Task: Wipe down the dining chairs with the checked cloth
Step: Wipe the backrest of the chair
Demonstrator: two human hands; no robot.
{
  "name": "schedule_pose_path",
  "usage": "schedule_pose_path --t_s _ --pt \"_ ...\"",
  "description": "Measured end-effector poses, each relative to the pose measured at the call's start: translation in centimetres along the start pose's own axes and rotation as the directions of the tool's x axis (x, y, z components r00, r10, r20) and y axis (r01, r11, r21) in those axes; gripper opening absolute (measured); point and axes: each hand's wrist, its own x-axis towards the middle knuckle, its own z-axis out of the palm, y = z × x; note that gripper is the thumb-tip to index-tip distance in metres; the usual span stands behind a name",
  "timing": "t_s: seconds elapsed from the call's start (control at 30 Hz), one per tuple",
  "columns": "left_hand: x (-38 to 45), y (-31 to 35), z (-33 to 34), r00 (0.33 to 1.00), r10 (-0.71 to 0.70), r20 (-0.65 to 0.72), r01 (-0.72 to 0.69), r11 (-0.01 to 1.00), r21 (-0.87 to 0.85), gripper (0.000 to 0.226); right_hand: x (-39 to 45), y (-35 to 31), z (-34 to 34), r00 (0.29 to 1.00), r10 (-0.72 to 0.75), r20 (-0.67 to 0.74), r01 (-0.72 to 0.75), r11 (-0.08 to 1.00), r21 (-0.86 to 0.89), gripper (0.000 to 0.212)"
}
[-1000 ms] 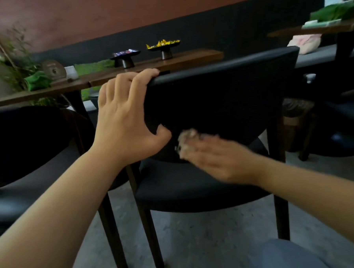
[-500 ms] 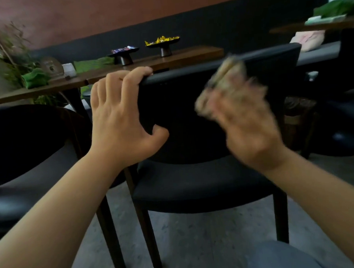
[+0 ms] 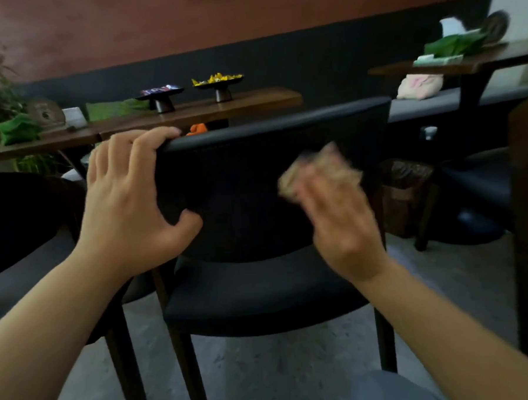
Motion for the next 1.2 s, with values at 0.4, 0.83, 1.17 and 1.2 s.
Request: schedule_pose_path --t_s 0.4,0.83,1.17,1.2 --pt "0.1 3.6 2.8 0.989 -0.034 -0.146 0.057 0.987 0.153 0.089 -3.6 -8.4 1.8 0.818 0.571 0.065 -0.568 0.787 0.242 0.048" --pt "0.4 4.1 3.3 0.97 -0.066 -0.233 0.105 0.982 0.157 0.079 -0.1 -11.0 5.9 -0.335 0.927 0.167 -0.774 -0.372 0.512 0.063" --pt "-0.1 3.4 2.4 0.981 -0.003 -0.193 0.034 0.987 0.159 0.084 4.9 0.5 -0.5 0.027 0.994 -0.11 -0.863 0.078 0.499 0.063" --pt "-0.1 3.5 2.5 0.979 -0.015 -0.203 0.047 0.987 0.155 0.084 5.2 2.7 0.0 -0.035 0.994 -0.1 -0.835 0.026 0.549 0.062"
